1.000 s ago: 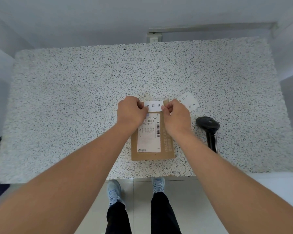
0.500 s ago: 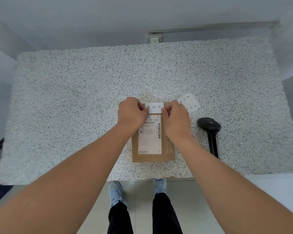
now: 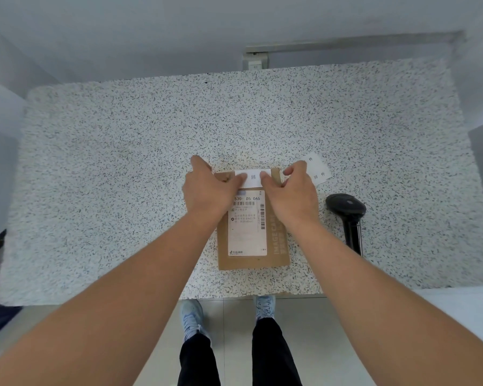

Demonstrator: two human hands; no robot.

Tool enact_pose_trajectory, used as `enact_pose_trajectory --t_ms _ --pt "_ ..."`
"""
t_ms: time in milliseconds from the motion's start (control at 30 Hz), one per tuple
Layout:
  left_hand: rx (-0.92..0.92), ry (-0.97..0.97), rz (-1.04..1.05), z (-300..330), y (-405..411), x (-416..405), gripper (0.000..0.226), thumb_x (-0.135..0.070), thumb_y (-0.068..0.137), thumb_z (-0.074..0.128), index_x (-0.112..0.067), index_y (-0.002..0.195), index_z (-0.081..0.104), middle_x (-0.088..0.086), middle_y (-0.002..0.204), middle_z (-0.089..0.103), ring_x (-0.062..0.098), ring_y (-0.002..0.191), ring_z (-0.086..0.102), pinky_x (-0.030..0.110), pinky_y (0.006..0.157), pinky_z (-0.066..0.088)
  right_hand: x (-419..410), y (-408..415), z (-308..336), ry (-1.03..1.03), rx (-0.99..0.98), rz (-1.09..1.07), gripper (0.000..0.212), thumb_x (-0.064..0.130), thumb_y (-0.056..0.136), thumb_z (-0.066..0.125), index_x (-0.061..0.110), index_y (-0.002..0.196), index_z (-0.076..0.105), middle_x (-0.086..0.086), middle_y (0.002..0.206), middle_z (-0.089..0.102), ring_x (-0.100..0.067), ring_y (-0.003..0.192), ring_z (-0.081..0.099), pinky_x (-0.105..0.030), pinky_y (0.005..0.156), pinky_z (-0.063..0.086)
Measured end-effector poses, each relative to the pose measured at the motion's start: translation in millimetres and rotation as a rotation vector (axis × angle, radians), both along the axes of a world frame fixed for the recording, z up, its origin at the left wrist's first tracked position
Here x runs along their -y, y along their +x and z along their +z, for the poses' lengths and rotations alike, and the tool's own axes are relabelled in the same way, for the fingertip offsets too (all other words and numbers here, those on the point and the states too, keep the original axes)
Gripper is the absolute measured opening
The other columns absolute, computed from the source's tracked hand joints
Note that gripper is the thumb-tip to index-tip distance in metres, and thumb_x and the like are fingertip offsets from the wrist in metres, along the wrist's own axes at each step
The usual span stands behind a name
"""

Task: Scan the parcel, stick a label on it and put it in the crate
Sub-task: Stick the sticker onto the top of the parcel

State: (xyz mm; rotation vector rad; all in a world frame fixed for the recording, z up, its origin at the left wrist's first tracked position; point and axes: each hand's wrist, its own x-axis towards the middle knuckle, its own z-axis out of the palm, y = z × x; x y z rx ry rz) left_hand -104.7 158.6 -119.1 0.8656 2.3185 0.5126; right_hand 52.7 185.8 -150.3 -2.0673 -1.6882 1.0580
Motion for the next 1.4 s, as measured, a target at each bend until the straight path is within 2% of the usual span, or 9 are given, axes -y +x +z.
enact_pose_trajectory --t_ms 100,300,500,667,900,1033,1167,1300,1400 --pt "0.059 0.017 0.108 -8.8 2.8 -0.6 0.082 -0.066 0.068 0.082 -0.018 0.122 0.042 0.008 0.119 0.051 0.027 0.099 0.060 0.040 0.076 0.052 -7.4 -4.8 0.2 0.004 0.029 0.000 0.058 0.076 0.084 0.057 0.027 0.113 0.043 0.003 0.100 0.063 -0.019 0.086 0.065 -0.040 0.070 0.055" --pt "0.093 0.022 0.158 -22.4 6.5 -0.6 0.076 -0.068 0.069 0.079 -0.020 0.118 0.046 0.007 0.119 0.052 0.029 0.104 0.062 0.046 0.085 0.058 -13.0 -6.0 -7.1 -0.024 0.007 -0.007 0.051 0.072 0.088 0.057 0.024 0.102 0.047 0.002 0.096 0.064 -0.017 0.080 0.066 -0.035 0.062 0.051" --pt "0.140 0.038 0.208 -28.5 2.1 -1.5 0.058 -0.064 0.078 0.072 -0.023 0.112 0.049 0.006 0.119 0.057 0.025 0.096 0.066 0.042 0.078 0.060 -13.0 -0.8 -10.6 -0.009 -0.021 0.012 0.039 0.060 0.101 0.047 0.021 0.099 0.048 -0.001 0.095 0.064 -0.018 0.080 0.063 -0.034 0.063 0.048" --pt "0.163 0.081 0.213 -29.1 0.1 1.8 0.050 -0.061 0.083 0.069 -0.022 0.110 0.054 0.005 0.117 0.061 0.019 0.091 0.067 0.026 0.059 0.046 -10.8 0.6 -8.6 -0.004 -0.026 0.014 0.037 0.056 0.104 0.045 0.020 0.101 0.049 -0.002 0.096 0.063 -0.019 0.082 0.064 -0.035 0.064 0.048" --pt "0.131 0.111 0.115 -29.2 4.4 17.7 0.076 -0.061 0.069 0.081 -0.023 0.128 0.050 0.005 0.124 0.061 0.022 0.098 0.068 0.043 0.081 0.062 5.8 1.0 -7.4 -0.006 -0.082 0.013 0.054 0.074 0.082 0.061 0.029 0.109 0.048 0.004 0.103 0.064 -0.016 0.087 0.069 -0.042 0.075 0.060" --pt "0.130 0.153 0.099 -32.8 5.1 21.7 0.072 -0.057 0.075 0.079 -0.024 0.133 0.051 0.006 0.127 0.060 0.022 0.100 0.067 0.041 0.084 0.061 9.4 4.4 -9.1 0.006 -0.069 0.036 0.038 0.057 0.097 0.057 0.024 0.114 0.048 0.000 0.109 0.062 -0.014 0.089 0.065 -0.039 0.076 0.058" --pt "0.118 0.178 0.084 -36.9 5.2 25.6 0.063 -0.051 0.084 0.074 -0.025 0.137 0.051 0.005 0.128 0.059 0.019 0.099 0.066 0.034 0.081 0.059 14.0 6.5 -10.9 0.011 -0.078 0.033 0.026 0.049 0.104 0.048 0.026 0.114 0.049 0.001 0.109 0.061 -0.015 0.091 0.065 -0.044 0.081 0.060" --pt "0.131 0.217 0.078 -36.8 7.2 32.5 0.062 -0.044 0.092 0.066 -0.027 0.147 0.046 0.005 0.132 0.057 0.021 0.109 0.065 0.043 0.093 0.058 19.1 8.6 -10.2 0.010 -0.111 0.025 0.020 0.042 0.106 0.046 0.027 0.117 0.050 0.001 0.113 0.060 -0.017 0.098 0.064 -0.046 0.086 0.058" --pt "0.081 0.236 0.014 -33.1 8.8 42.2 0.064 -0.035 0.098 0.064 -0.029 0.156 0.039 0.005 0.136 0.054 0.016 0.115 0.058 0.034 0.097 0.051 26.6 9.2 -7.5 0.013 -0.162 0.016 0.027 0.043 0.104 0.048 0.026 0.124 0.051 0.001 0.117 0.060 -0.012 0.097 0.064 -0.043 0.086 0.059"
